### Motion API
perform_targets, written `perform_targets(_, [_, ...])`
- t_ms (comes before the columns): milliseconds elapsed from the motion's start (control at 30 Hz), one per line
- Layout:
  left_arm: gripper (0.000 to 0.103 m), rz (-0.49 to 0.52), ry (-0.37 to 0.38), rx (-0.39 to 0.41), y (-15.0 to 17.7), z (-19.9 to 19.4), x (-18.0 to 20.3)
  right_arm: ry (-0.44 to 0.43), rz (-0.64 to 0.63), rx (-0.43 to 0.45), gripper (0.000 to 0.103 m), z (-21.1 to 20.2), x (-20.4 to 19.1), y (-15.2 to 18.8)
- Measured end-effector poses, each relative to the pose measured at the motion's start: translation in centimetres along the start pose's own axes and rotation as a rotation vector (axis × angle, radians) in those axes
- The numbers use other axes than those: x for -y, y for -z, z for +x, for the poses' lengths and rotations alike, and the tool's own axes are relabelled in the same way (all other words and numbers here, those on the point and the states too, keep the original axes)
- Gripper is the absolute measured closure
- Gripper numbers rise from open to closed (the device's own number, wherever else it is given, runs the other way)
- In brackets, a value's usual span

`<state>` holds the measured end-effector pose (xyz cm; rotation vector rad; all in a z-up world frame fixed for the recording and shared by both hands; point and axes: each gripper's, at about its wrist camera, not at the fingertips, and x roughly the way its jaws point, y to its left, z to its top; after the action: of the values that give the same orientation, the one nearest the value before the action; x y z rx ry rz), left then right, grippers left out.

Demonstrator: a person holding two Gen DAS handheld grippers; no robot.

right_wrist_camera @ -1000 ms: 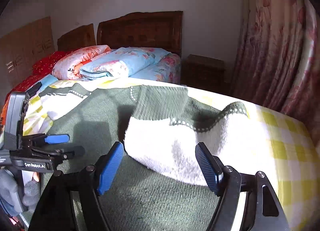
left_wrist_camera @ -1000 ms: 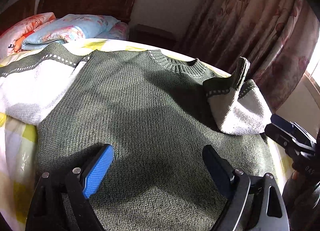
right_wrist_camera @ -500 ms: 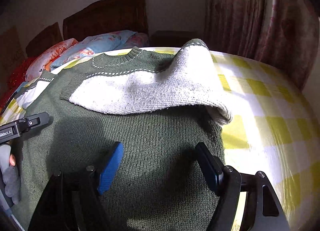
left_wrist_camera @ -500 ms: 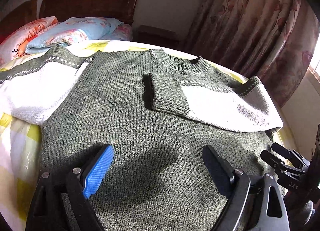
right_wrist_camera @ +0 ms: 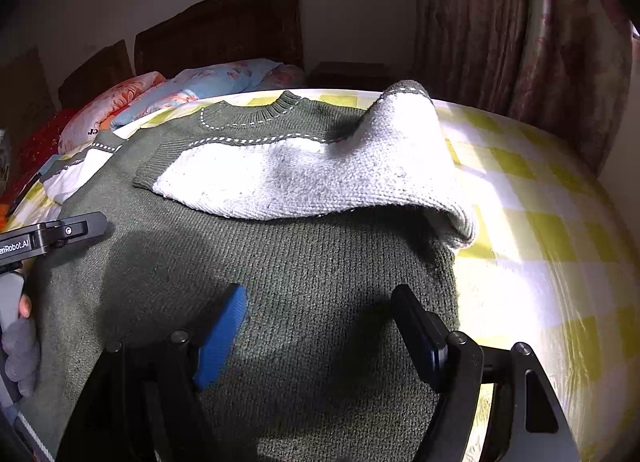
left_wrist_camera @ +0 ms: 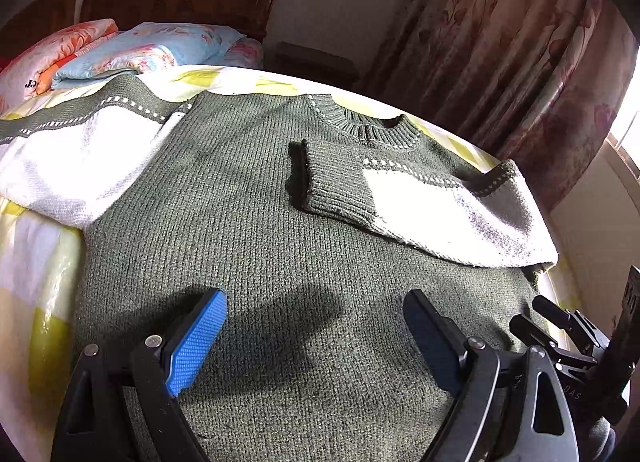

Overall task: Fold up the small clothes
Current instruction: 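Fold the held sleeve across the sweater body and release it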

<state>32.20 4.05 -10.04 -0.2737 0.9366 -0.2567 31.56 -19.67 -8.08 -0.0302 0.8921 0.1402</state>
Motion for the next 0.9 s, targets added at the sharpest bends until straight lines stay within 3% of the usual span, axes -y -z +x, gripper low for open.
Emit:
perform_targets(133, [0.018, -0.112, 0.12, -0.005, -3.5, 0.2, -1.2, -0.021, -0.005, 0.027, 0.0, -0.9, -0.6, 0.2])
perform_targets(233, [0.018, -0.148, 0.067, -0.035, -6.8, 2.2, -1.8, -0.026, 0.007, 0.022, 0.0, -0.5, -0.6, -0.2])
perform_targets(300, [0.025, -0.17, 0.028, -0.082, -8.2, 4.5, -2.4, -0.025, 0.011, 0.024, 0.0, -0.4, -0.6, -0.3])
perform_targets(433, [0.028, -0.143, 0.04, -0.069, -9.7, 5.8, -1.7, -0.03, 0.012, 0.026, 0.0, -0.4, -0.6, -0.2])
perform_targets(467, [0.049, -0.126, 0.067, -0.084, -9.8, 6.2, -1.2, -0.035, 0.016, 0.026, 0.0, -0.5, -0.4, -0.1])
perform_targets(500, [0.062, -0.103, 0.048, -0.106, -9.6, 6.8, -0.7, -0.038, 0.021, 0.026, 0.0, -0.4, -0.3, -0.1])
perform_targets(600, [0.081, -0.043, -0.031, -0.069, -9.8, 6.7, -0.4, -0.046, 0.038, 0.033, 0.0, -0.4, -0.1, -0.1])
perform_targets(767, [0.086, -0.182, 0.133, 0.012, -11.1, 2.9, -2.9, -0.058, 0.152, 0.13, 0.0, -2.0, 2.0, 0.0])
perform_targets(800, [0.094, -0.179, 0.151, 0.027, -11.9, 2.0, -2.9, -0.054, 0.206, 0.151, 0.0, -2.4, 2.9, 0.1])
perform_targets(833, [0.1, -0.16, 0.158, 0.04, -12.8, 1.0, -2.7, -0.025, 0.263, 0.152, 0.0, -2.6, 3.9, 0.1])
perform_targets(900, [0.102, -0.127, 0.177, 0.067, -14.3, -1.1, -2.2, 0.066, 0.324, 0.12, 0.0, -2.6, 5.3, -0.3])
